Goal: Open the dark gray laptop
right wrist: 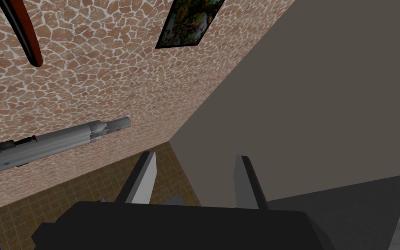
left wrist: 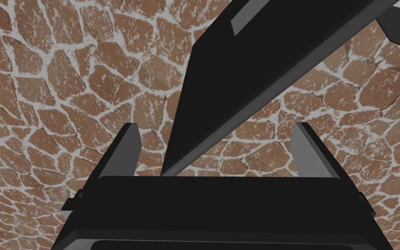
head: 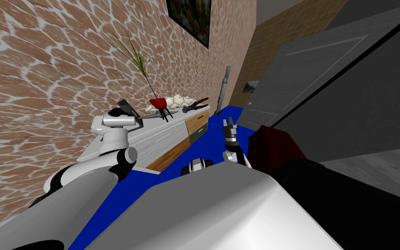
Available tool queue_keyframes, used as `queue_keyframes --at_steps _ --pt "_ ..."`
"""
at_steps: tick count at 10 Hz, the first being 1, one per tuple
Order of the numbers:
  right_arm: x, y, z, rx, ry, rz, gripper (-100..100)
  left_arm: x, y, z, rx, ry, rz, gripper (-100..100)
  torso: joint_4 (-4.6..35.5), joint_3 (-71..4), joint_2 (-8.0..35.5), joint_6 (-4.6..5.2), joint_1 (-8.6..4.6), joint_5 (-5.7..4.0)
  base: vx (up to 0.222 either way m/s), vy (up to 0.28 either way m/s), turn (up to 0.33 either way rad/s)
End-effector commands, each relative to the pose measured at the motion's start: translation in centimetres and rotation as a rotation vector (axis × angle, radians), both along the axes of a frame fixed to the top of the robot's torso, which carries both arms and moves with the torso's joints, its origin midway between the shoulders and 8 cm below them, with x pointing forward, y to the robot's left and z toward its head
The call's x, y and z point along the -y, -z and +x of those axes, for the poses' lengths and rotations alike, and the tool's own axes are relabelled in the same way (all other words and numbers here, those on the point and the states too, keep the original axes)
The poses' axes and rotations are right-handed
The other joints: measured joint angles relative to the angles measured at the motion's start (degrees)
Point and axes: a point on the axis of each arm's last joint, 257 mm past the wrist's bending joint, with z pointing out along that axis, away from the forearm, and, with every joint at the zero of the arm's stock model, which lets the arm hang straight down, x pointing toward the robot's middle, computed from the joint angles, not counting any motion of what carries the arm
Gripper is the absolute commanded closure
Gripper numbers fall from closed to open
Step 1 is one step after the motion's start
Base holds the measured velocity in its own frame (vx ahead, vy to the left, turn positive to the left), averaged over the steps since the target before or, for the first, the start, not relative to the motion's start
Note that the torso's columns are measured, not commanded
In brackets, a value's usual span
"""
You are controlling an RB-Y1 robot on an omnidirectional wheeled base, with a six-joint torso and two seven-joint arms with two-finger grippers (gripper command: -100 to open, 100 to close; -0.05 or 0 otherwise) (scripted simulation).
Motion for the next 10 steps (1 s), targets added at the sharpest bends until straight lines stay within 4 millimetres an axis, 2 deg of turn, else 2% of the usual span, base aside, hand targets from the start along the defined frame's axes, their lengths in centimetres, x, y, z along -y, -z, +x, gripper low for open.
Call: queue_keyframes --at_steps 1,4,10 --pt "0.0 0.0 0.0 0.000 0.000 0.000 0 -0.2 -0.8 -0.1 0.000 -0.008 0.004 100 0.0 0.0 0.0 -0.01 0.01 0.01 0.069 0.055 -0.054" --pt "0.0 0.0 0.0 0.000 0.000 0.000 0 -0.1 0.0 0.0 0.056 0.009 -0.087 100 -0.1 0.0 0.0 0.13 0.00 0.26 -0.001 0.034 0.056" --pt "0.0 0.0 0.0 0.000 0.000 0.000 0 0.2 0.7 0.1 0.206 0.041 -0.328 100 -0.1 -0.2 -0.2 0.12 -0.19 0.00 -0.032 0.029 0.049"
